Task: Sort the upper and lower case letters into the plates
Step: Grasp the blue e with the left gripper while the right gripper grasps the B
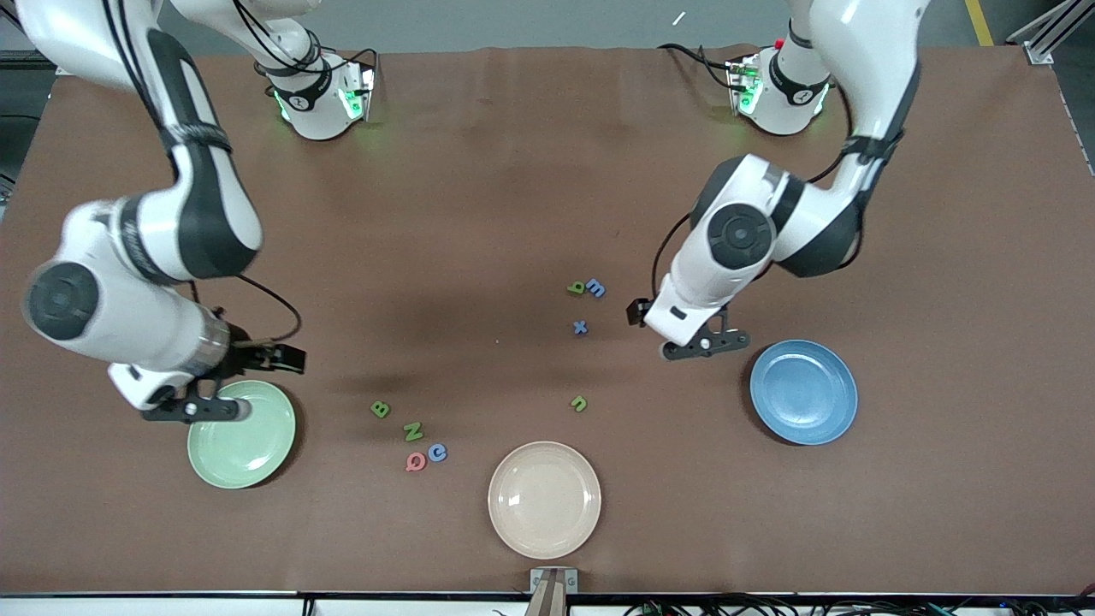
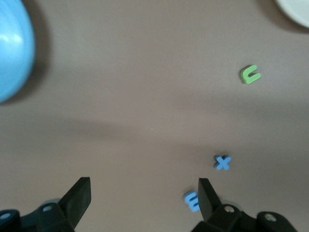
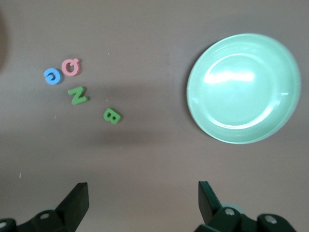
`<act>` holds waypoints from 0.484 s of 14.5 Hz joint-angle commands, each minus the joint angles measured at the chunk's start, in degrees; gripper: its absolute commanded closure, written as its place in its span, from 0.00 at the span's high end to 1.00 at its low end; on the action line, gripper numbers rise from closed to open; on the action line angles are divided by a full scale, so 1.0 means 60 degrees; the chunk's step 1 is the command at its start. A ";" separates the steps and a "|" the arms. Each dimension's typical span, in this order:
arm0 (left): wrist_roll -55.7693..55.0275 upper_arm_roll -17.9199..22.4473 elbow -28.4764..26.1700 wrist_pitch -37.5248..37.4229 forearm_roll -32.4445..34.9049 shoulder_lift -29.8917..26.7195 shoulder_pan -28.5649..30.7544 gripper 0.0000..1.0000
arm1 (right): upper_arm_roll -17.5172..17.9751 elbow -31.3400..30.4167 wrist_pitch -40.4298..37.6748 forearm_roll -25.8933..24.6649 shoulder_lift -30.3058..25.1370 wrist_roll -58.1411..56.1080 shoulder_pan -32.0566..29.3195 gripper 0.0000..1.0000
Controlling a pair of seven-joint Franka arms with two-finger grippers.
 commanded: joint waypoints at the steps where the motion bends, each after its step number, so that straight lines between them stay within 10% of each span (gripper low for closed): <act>1: -0.1806 0.0051 -0.0543 0.1481 0.0252 0.0564 -0.0494 0.95 | -0.0051 0.0209 0.0958 0.0145 0.1064 0.1041 0.0367 1.00; 7: -0.5531 0.0051 -0.1172 0.3094 0.1030 0.1372 -0.1535 0.80 | -0.0051 0.0165 0.3171 0.0218 0.2500 0.1586 0.0690 1.00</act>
